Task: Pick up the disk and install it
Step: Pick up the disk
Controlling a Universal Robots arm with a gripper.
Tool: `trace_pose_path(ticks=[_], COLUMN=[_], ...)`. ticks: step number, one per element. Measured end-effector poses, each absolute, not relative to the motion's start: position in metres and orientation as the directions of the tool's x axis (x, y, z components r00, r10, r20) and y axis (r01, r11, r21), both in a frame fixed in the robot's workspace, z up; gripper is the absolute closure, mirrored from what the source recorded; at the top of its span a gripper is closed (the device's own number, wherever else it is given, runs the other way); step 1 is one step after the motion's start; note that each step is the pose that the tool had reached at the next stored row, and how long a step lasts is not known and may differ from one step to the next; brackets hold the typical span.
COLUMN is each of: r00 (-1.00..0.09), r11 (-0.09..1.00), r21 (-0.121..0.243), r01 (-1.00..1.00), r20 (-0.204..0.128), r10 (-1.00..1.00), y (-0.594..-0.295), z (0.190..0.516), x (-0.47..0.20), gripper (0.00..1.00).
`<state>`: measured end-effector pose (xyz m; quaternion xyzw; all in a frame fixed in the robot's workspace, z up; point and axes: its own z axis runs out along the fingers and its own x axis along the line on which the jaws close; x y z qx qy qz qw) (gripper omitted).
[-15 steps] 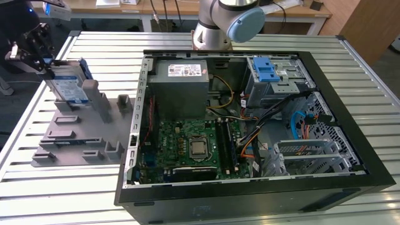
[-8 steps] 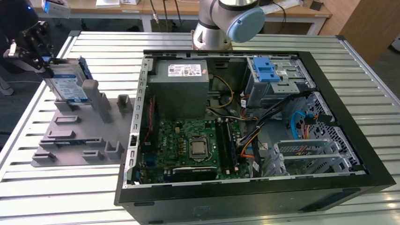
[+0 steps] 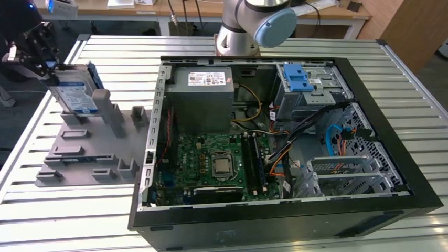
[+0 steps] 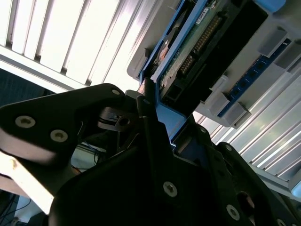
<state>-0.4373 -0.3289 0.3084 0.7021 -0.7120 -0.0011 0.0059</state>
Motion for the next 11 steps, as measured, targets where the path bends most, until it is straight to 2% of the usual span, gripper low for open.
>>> trace_pose_path(ticks=[11], r00=[-0.014], r11=[0.014], r21=[0.01], r01=[-1.0], r20=[0.007], r10=[-1.0], y=[-0.3289], z=[0.3131], x=[-0.4373], gripper=[0.64])
